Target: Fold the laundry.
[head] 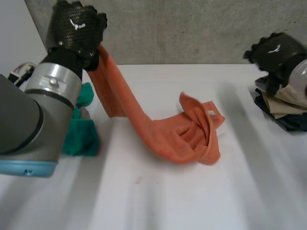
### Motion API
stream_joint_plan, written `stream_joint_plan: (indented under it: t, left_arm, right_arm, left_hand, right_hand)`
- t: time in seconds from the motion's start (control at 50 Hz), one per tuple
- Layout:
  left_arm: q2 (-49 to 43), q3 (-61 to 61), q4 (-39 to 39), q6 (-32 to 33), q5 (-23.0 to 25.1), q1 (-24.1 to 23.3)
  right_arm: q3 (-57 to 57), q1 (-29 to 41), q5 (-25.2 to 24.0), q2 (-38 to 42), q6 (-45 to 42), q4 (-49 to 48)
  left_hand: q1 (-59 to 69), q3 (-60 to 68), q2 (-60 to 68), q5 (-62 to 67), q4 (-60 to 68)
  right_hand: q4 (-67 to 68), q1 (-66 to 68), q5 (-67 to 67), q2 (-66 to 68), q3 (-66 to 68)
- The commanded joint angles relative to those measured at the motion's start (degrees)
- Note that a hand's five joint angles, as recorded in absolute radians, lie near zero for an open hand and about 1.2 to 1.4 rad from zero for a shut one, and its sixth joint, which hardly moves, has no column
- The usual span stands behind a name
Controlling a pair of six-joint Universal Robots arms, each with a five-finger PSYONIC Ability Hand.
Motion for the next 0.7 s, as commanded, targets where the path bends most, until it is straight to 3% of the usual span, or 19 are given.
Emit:
stream_joint_plan:
  t: [0.02, 0.1, 0.24, 0.36, 0.42, 0.44, 0.48, 0.6, 0.7]
  left_arm:
    - [0.93, -1.67, -0.01, 0.03, -0.06, -0.57]
    - [1.54, -1.67, -0.1, -0.06, -0.06, -0.4]
    - [1.98, -2.89, -0.36, -0.06, -0.06, -0.4]
    - [1.81, -3.69, -0.27, -0.06, -0.06, -0.14]
    - [1.81, -3.69, -0.27, -0.06, -0.06, -0.05]
    - [1.81, -3.6, -0.18, -0.06, -0.06, 0.04]
    - [1.81, -3.34, -0.1, 0.03, -0.06, 0.13]
    - [1.81, -0.97, -0.01, 0.12, -0.06, 1.0]
    - [1.81, 1.05, -0.27, 0.03, -0.23, 2.76]
  right_arm:
    - [-1.27, 5.27, -7.84, 8.21, 4.42, -1.99]
    - [-1.53, 6.06, -13.48, 14.18, 0.2, -5.77]
    - [-4.87, 9.4, -14.62, 23.15, -5.78, -9.81]
    - [-4.87, 9.75, -19.8, 28.95, -16.75, -9.82]
    - [-5.31, 9.93, -20.17, 29.93, -20.1, -8.68]
    - [-6.0, 9.93, -19.3, 29.76, -21.68, -8.5]
    - [-7.24, 9.93, -18.24, 29.05, -21.87, -8.5]
    - [-6.9, 9.05, -11.39, 19.59, -13.02, -8.5]
    - [-1.11, 4.85, -9.45, 8.96, -7.03, -8.5]
  left_hand:
    - [14.51, 11.64, 11.4, 13.31, 11.16]
    - [14.51, 11.64, 11.4, 13.31, 11.16]
    - [14.51, 11.64, 11.4, 13.31, 11.16]
    - [14.51, 11.64, 11.4, 13.31, 11.16]
    - [14.51, 11.64, 11.4, 13.31, 11.16]
    - [14.51, 11.64, 11.4, 13.31, 11.16]
    - [14.51, 11.64, 11.4, 13.31, 11.16]
    - [14.51, 11.64, 11.4, 13.31, 11.16]
    - [14.51, 11.64, 11.4, 13.31, 11.16]
  right_hand:
    - [-1.81, -3.05, -0.42, -2.46, -1.9]
    - [-1.31, -2.55, 0.09, -1.95, -1.4]
    - [-1.31, -2.54, 0.09, -1.95, -1.39]
    - [-0.64, -1.88, 0.76, -1.29, -0.73]
    - [9.23, 7.99, 10.63, 8.58, 9.14]
    - [33.44, 32.2, 34.83, 32.79, 33.35]
    - [63.61, 62.37, 65.01, 62.96, 63.52]
    - [63.73, 62.49, 65.13, 63.09, 63.64]
    - [63.73, 62.49, 65.13, 63.09, 63.64]
